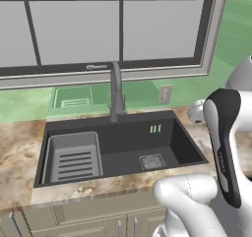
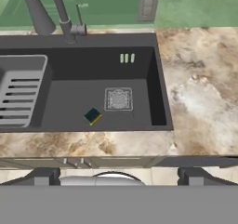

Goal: Pick up the sponge and sponge from the sink, and place them back in the cabinet, and close the cabinet doors.

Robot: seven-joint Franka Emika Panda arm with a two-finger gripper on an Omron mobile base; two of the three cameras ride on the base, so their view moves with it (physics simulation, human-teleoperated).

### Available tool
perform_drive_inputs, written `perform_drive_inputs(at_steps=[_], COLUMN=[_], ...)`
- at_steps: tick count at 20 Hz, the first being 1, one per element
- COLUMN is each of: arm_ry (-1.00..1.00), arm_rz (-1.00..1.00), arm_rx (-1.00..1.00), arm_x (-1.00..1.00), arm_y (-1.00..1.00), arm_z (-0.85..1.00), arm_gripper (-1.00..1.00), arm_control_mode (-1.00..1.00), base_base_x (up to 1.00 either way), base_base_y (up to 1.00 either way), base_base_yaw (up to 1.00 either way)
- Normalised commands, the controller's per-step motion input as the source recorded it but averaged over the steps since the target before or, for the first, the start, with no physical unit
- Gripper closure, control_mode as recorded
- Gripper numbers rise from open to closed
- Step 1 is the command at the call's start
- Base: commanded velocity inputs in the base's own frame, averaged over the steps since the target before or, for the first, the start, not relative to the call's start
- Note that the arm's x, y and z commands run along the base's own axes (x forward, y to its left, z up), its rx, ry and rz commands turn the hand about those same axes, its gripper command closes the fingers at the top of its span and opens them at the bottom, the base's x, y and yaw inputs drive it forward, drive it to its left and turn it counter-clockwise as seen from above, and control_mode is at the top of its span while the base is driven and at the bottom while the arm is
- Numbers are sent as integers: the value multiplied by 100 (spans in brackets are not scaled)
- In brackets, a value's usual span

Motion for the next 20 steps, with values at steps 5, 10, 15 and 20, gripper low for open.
perform_drive_inputs(at_steps=[5,10,15,20], arm_ry=[0,0,0,0], arm_rz=[0,0,0,0], arm_rx=[0,0,0,0], arm_x=[0,0,1,4], arm_y=[-9,-8,-1,0], arm_z=[-18,-17,-15,-15], arm_gripper=[-100,-100,-100,-100], arm_control_mode=[-100,-100,-100,-100], base_base_x=[0,0,0,0], base_base_y=[0,0,0,0], base_base_yaw=[0,0,0,0])
